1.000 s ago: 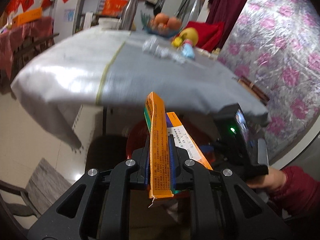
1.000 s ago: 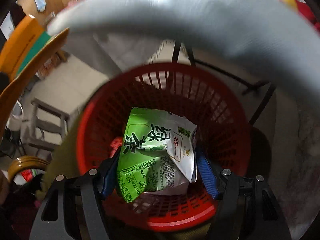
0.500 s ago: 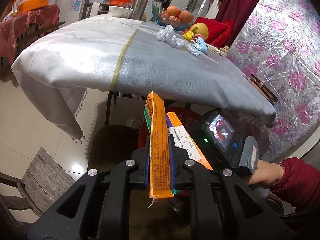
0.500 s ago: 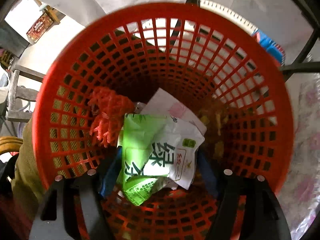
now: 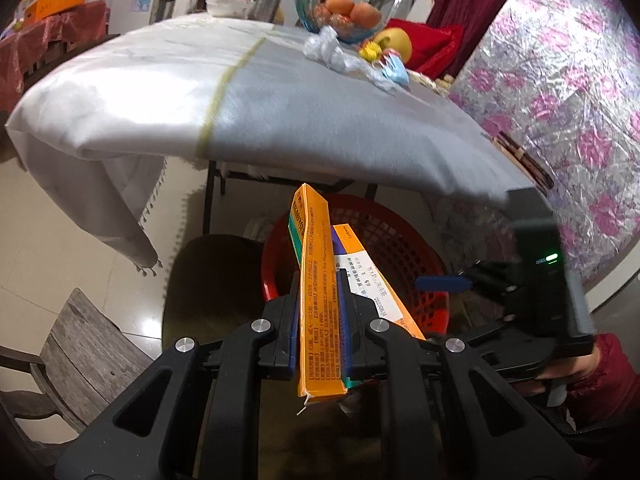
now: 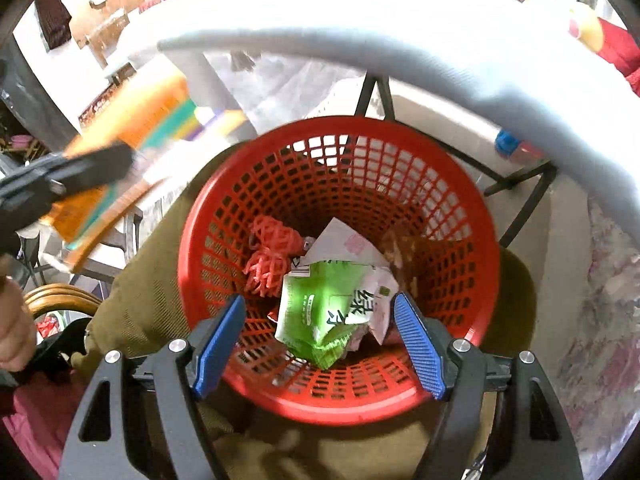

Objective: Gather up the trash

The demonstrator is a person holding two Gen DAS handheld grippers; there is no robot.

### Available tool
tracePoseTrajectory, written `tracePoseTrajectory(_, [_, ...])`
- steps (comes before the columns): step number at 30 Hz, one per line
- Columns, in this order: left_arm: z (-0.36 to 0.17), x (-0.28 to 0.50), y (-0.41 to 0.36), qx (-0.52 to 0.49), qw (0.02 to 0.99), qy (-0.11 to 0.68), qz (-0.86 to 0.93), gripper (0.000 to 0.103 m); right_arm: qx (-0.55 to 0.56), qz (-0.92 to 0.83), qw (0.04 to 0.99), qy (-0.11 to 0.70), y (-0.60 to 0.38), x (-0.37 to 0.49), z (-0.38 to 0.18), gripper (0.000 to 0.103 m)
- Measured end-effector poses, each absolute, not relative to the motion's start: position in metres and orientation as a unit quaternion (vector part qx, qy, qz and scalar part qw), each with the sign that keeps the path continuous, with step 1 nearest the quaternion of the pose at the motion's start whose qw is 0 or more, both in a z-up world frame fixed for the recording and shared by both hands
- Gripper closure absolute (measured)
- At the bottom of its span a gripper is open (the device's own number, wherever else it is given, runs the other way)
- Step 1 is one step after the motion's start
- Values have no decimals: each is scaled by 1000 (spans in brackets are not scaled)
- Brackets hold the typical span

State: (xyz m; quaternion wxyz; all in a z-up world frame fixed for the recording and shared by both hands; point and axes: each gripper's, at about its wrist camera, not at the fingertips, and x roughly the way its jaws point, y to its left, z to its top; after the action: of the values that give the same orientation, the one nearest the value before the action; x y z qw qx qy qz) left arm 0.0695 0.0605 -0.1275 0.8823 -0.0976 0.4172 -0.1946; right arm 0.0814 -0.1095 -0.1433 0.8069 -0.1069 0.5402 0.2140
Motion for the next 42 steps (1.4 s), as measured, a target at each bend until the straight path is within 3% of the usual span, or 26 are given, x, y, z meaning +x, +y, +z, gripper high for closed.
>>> tracePoseTrajectory(4, [-137,77,48,-85,871,438,-203,86,-96,201,814,536,-130,76,-128,22])
tracePoseTrajectory(12, [-158,102,9,-38,849,479,-221,86,-96,171,848,492,-176,62,-96,21])
tracePoseTrajectory(20, [-192,128,-26,-5,812,537,-228,84,-69,165,845,503,-198,64,-111,20])
tracePoseTrajectory(22, [-199,133,-34,-4,800,555,-227,71,-62,166,844,506,-201,64,-111,20])
tracePoseTrajectory(24, [-201,133,-37,-4,800,559,-220,36,-59,167,843,509,-202,64,-112,20])
tracePoseTrajectory(26, [-195,128,-37,-1,811,545,-214,24,-59,167,842,510,-203,65,-115,20])
tracePoseTrajectory(42, [-123,73,-15,15,874,450,-184,13,-64,178,854,485,-186,42,-94,17])
